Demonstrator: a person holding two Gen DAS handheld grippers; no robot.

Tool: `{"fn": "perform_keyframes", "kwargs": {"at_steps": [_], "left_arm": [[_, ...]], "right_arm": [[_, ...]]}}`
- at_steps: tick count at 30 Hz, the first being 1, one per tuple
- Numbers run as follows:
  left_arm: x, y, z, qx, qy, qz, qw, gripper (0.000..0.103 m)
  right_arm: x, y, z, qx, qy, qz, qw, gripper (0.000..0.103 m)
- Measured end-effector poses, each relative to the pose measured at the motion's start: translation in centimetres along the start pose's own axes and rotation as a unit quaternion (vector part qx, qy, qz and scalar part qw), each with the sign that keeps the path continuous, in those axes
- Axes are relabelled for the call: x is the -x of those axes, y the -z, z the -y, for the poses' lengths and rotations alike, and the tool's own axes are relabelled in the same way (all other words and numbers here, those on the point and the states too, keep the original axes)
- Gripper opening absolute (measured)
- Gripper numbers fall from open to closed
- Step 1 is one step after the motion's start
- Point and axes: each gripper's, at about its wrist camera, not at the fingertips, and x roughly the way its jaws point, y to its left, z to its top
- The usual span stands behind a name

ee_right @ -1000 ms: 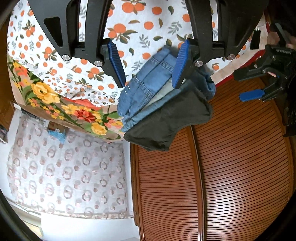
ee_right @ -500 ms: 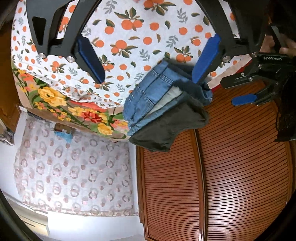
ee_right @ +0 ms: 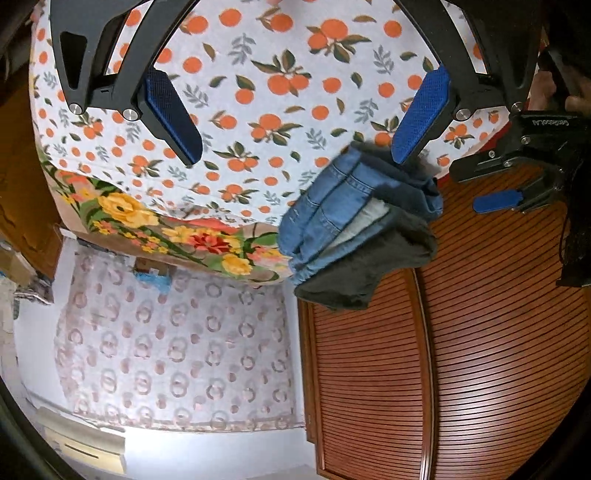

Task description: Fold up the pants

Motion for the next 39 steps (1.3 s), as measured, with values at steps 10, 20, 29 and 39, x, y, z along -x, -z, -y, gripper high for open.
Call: {"fn": "perform_keyframes", "kwargs": {"at_steps": [10, 20, 29, 39], "left_arm": [[-0.3, -0.1, 1.0, -0.001, 0.010, 0.000, 0.9999, 0.083], [-0.3, -0.1, 1.9, -0.007, 0.015, 0.003, 0.9999, 0.083], [-0.4, -0.2, 4.1, -0.020, 0.029, 0.004, 0.9994, 0.083], [0.4, -1.0, 7.1, -0.038, 0.042, 0.015, 0.9983, 0.083]], "right_arm": [[2.5, 1.6, 0.6, -0.032, 0.034, 0.004, 0.999, 0.102], [4.9, 3.1, 1.7, -0.057, 0.065, 0.005, 0.996, 0.102], [7.2, 4.0, 1.9, -0.066, 0.092, 0.010, 0.994, 0.102], [9.9, 4.3, 2.8, -0.074, 0.108, 0.026, 0.991, 0.102]]}}
